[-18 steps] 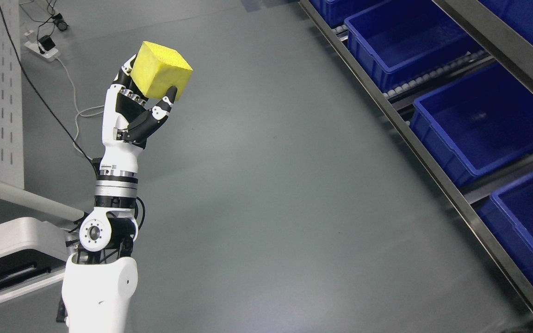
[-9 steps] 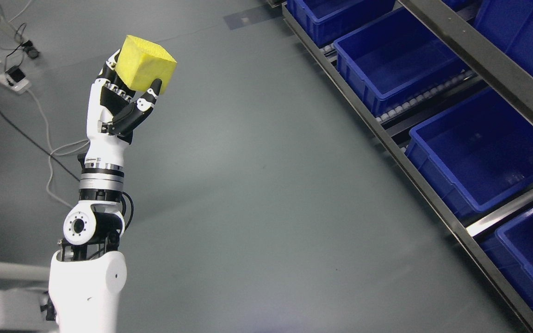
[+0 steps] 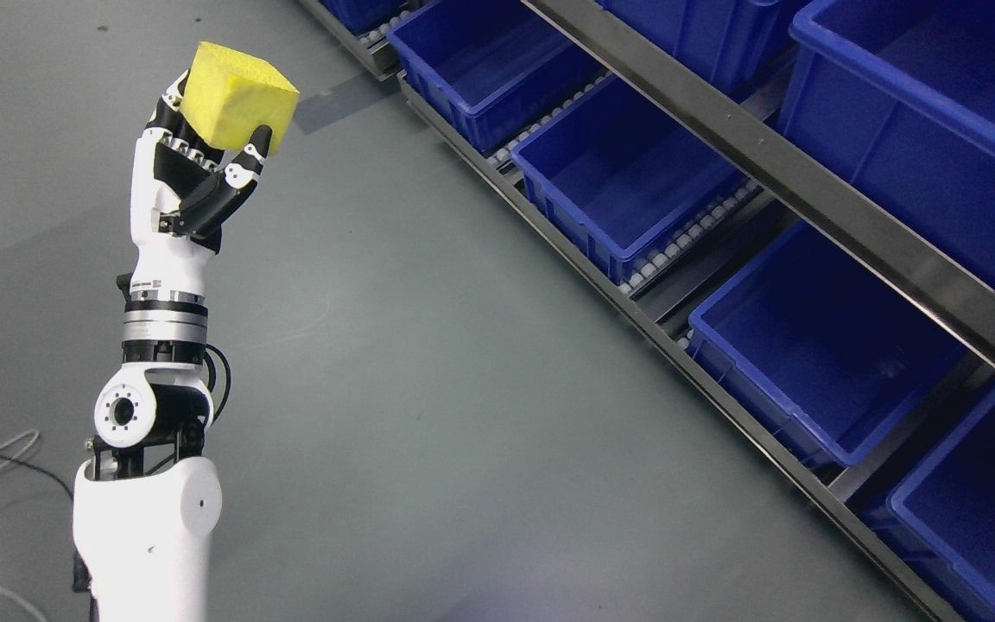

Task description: Move yellow foam block to right shelf middle

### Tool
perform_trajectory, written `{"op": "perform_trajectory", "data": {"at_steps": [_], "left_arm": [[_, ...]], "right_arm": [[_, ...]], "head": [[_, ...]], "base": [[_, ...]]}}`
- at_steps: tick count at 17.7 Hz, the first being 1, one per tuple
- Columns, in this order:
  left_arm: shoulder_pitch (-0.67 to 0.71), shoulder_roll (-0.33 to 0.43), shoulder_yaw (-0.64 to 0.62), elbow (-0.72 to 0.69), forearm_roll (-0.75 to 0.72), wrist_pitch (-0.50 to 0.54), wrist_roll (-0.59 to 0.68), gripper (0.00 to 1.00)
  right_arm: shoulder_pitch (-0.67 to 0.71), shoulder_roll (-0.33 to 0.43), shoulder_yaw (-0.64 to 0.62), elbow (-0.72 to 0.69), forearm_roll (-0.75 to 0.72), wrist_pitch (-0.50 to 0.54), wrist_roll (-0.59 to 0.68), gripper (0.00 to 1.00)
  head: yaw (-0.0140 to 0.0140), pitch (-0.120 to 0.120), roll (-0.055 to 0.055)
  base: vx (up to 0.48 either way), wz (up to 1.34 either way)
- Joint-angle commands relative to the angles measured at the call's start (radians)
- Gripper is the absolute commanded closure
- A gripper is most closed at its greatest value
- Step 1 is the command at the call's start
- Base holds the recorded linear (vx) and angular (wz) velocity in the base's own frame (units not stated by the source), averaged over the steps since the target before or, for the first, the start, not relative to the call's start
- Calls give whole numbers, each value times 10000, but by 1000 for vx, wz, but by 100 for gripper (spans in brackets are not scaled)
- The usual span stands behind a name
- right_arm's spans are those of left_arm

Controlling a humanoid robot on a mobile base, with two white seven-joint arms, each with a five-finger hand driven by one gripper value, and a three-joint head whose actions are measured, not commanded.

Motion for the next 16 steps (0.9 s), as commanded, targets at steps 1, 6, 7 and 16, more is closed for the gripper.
{"op": "perform_trajectory", "data": {"at_steps": [1, 6, 7, 16], "left_arm": [[-63, 175, 77, -133, 2, -169, -113, 53], [-292, 175, -122, -133, 2, -354, -482, 53], [-293, 175, -229, -133, 2, -414, -482, 53], [-491, 175, -1028, -148, 2, -1044, -513, 53]], "right_arm": [[14, -175, 1, -175, 31, 7, -7, 0], [14, -175, 1, -175, 31, 7, -7, 0], [14, -175, 1, -175, 31, 7, -7, 0], [14, -175, 1, -175, 31, 7, -7, 0]], "head": [[0, 0, 0], [0, 0, 0], [0, 0, 0], [0, 0, 0]], "base": [[499, -417], [448, -346], [339, -326], [284, -393]]}}
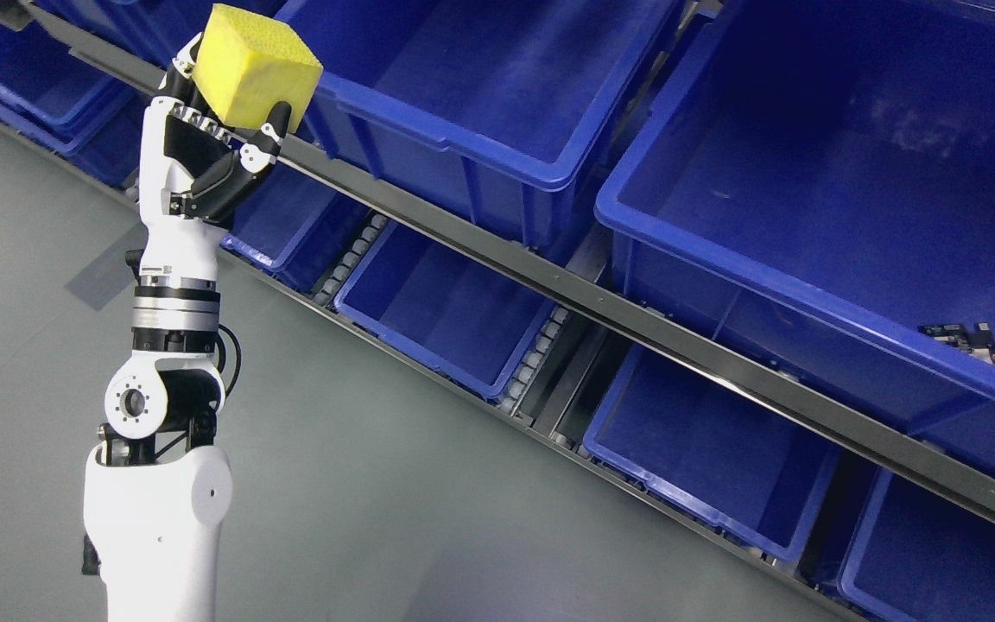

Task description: Move yellow foam block to right shelf middle

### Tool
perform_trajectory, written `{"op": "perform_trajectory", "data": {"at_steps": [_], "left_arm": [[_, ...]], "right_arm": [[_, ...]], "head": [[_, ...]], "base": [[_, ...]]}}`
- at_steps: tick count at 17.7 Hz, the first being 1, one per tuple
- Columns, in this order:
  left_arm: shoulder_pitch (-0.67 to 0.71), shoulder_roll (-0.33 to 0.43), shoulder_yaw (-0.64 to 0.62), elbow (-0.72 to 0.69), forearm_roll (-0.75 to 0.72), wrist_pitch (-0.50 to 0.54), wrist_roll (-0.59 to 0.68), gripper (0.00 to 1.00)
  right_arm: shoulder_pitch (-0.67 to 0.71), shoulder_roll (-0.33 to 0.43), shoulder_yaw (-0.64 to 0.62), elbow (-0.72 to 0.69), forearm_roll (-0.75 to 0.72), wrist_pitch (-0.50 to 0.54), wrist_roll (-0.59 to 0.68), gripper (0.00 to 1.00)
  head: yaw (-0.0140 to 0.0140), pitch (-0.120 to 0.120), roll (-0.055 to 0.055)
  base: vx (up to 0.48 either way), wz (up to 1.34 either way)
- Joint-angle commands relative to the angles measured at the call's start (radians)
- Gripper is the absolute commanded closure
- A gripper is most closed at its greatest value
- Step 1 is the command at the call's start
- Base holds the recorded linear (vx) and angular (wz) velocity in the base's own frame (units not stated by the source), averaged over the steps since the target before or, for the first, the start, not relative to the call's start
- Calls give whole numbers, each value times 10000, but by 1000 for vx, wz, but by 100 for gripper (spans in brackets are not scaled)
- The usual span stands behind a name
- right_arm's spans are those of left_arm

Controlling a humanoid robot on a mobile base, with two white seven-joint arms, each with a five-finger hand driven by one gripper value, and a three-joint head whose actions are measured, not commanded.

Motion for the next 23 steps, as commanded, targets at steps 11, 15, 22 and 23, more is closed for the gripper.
{"op": "perform_trajectory", "data": {"at_steps": [11, 15, 22, 23], "left_arm": [[-5450, 175, -786, 776, -15, 5281, 211, 48], [-5899, 175, -1721, 2097, -15, 5962, 687, 46], [-5730, 175, -2367, 2206, -138, 6560, 794, 1], [-5700, 175, -2322, 2115, -199, 6545, 794, 0]], "right_arm": [[16, -175, 1, -174, 30, 7, -7, 0], [16, -175, 1, -174, 30, 7, -7, 0], [16, -175, 1, -174, 30, 7, -7, 0], [16, -175, 1, -174, 30, 7, -7, 0]], "head": [[0, 1, 0], [0, 1, 0], [0, 1, 0], [0, 1, 0]], "base": [[105, -223], [-7, 14], [-1, 3], [0, 0]]}}
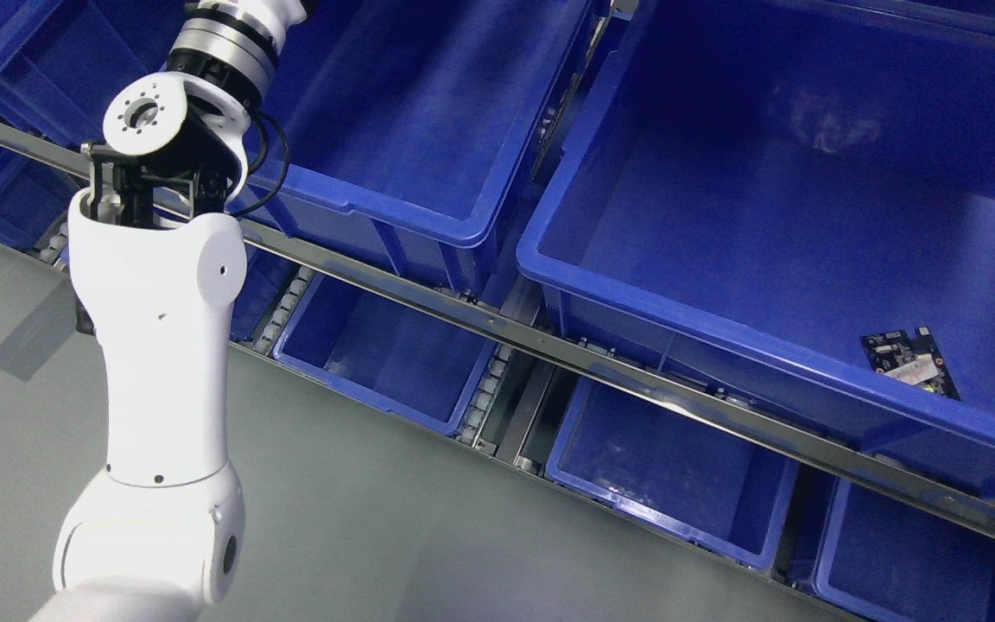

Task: Move yellow foam block to right shelf middle
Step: 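Open the left hand fully and pull it back from the bin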

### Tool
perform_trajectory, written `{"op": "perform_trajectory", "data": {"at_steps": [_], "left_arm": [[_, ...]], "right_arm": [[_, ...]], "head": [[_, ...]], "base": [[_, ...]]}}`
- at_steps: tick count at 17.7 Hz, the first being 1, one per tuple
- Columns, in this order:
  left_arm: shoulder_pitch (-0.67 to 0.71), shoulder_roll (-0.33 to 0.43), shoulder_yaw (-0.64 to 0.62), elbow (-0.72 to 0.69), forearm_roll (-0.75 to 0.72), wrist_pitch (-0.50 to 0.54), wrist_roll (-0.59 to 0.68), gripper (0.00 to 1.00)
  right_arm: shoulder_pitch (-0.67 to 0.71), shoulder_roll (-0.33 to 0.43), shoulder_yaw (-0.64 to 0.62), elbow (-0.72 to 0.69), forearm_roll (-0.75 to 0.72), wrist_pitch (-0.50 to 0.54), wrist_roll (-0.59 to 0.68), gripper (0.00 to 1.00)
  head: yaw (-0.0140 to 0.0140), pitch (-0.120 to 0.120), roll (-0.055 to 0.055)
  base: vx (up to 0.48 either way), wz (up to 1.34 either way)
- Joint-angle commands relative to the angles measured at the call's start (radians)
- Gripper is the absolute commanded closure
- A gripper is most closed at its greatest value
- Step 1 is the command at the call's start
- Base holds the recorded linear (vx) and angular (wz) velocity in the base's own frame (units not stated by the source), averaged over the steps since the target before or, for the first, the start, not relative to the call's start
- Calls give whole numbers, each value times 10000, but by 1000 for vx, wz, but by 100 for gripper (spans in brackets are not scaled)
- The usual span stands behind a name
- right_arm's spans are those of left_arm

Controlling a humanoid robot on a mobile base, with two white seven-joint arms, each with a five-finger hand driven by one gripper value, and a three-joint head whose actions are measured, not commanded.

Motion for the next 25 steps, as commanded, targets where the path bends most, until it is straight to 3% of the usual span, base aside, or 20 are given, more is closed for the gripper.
{"op": "perform_trajectory", "data": {"at_steps": [1, 3, 7, 11, 16, 19, 25], "left_arm": [[-115, 174, -759, 495, -151, 152, 56, 0], [-52, 174, -316, 66, -151, -31, 56, 0], [1063, 174, 193, -1404, -120, -2436, -112, 0], [2215, 174, 224, -1486, -120, -4812, -113, 0], [4469, 174, 86, -1501, -120, -6410, -113, 0], [5116, 174, 24, -1501, -120, -6597, -113, 0], [4995, 174, -6, -1501, -120, -6445, -97, 0]], "right_arm": [[14, -175, 1, -175, 31, 16, -5, 0], [14, -175, 1, -175, 31, 16, -5, 0], [14, -175, 1, -175, 31, 16, -5, 0], [14, -175, -14, -175, 31, 16, -5, 0], [14, -175, 1, -175, 31, 16, -5, 0], [14, -175, 1, -175, 31, 16, -5, 0], [14, -175, 1, -175, 31, 16, -5, 0]], "head": [[0, 0, 0], [0, 0, 0], [0, 1, 0], [0, 1, 0], [0, 0, 0], [0, 0, 0], [0, 0, 0]], "base": [[0, 0], [0, 0], [0, 0], [0, 0], [0, 0], [0, 0], [0, 0]]}}
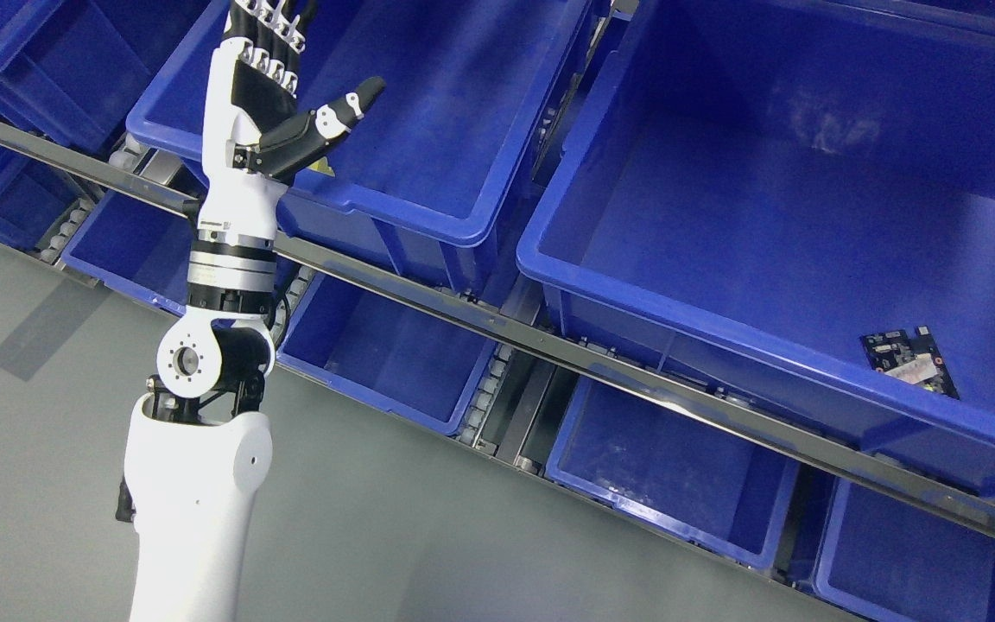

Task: Move yellow foam block to right shelf middle
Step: 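Open the left hand fully and pull it back from the bin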

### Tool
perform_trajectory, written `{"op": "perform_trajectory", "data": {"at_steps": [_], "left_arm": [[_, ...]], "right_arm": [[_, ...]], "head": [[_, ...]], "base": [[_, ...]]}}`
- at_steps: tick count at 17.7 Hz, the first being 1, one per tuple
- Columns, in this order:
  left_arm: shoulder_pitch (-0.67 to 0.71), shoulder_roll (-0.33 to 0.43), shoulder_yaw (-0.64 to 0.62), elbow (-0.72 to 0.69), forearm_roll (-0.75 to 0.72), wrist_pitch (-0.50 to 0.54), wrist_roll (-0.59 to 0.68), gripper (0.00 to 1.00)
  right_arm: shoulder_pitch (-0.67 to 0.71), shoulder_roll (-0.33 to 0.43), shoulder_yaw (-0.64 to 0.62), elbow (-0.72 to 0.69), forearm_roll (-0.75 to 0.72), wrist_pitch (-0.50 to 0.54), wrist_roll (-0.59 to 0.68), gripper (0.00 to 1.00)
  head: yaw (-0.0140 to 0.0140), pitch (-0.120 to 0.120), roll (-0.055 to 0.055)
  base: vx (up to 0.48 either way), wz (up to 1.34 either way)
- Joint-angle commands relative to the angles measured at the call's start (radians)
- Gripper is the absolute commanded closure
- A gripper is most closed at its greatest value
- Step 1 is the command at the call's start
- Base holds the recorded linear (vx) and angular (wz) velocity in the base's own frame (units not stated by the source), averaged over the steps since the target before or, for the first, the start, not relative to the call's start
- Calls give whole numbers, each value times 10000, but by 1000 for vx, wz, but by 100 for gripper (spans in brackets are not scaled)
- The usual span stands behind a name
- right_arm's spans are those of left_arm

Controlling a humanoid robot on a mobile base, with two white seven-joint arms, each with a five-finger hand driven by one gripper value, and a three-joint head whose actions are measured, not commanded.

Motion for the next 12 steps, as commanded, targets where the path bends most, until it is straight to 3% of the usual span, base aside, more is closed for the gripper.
{"op": "perform_trajectory", "data": {"at_steps": [1, 12], "left_arm": [[337, 174, -111, -222, 0, 155, 25, 0], [-31, 174, -127, -207, 0, 447, 25, 0]], "right_arm": [[15, -175, -13, -175, 31, -51, -4, 0], [15, -175, 2, -175, 31, -51, -4, 0]], "head": [[0, 0, 0], [0, 0, 0]], "base": [[0, 0], [0, 0]]}}
